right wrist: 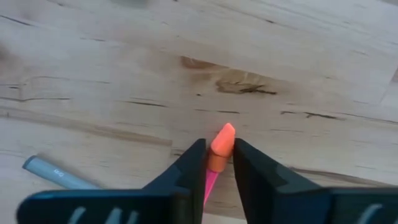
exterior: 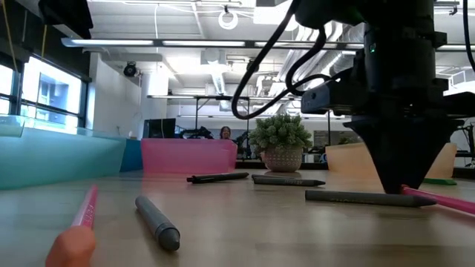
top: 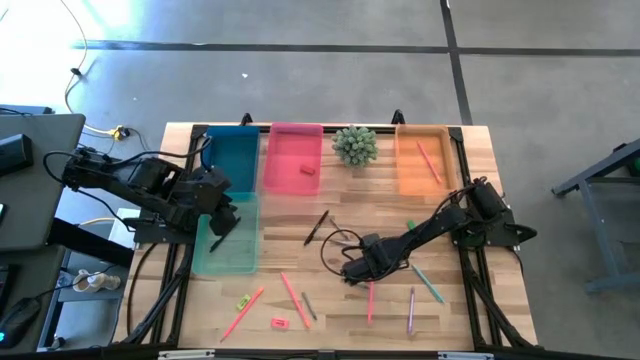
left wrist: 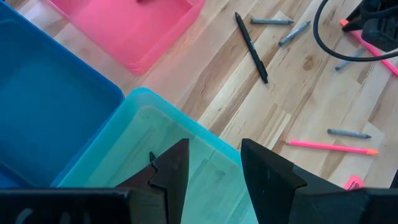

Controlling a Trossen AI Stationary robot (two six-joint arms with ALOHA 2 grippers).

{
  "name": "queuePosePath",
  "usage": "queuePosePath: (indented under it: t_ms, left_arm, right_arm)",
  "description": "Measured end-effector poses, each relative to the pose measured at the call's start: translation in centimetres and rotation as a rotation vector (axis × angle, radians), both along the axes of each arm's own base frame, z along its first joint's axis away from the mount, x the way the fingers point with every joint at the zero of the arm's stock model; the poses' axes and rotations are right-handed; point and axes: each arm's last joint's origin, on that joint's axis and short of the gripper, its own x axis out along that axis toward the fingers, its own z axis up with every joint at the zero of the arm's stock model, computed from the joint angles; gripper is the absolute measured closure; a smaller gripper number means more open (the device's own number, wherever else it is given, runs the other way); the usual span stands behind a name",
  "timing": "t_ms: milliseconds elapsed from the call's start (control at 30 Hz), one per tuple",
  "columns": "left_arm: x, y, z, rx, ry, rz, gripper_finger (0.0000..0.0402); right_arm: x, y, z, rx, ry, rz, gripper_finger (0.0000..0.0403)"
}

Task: Sort crayons/erasers/pens/pencils in bins
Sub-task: Put the pink pencil into the orange bin

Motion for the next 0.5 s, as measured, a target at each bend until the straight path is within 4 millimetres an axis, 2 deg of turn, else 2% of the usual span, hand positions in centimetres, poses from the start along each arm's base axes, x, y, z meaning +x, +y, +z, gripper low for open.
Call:
queuePosePath:
  t_ms: [267,500]
  left_arm:
    - [0.02,-0.02,-0.01,-0.003,0.001,-0.002,0.0268]
    - [0.02,-0.02,-0.01,0.018,0.014,-0.047,0.0268]
  right_arm:
    - [-0.23,0.05,0.01,-0.008,0.018,0.011,0.0376]
    - [-0.60,0.69,0.39,0.003,0.012,0.028,0.0382]
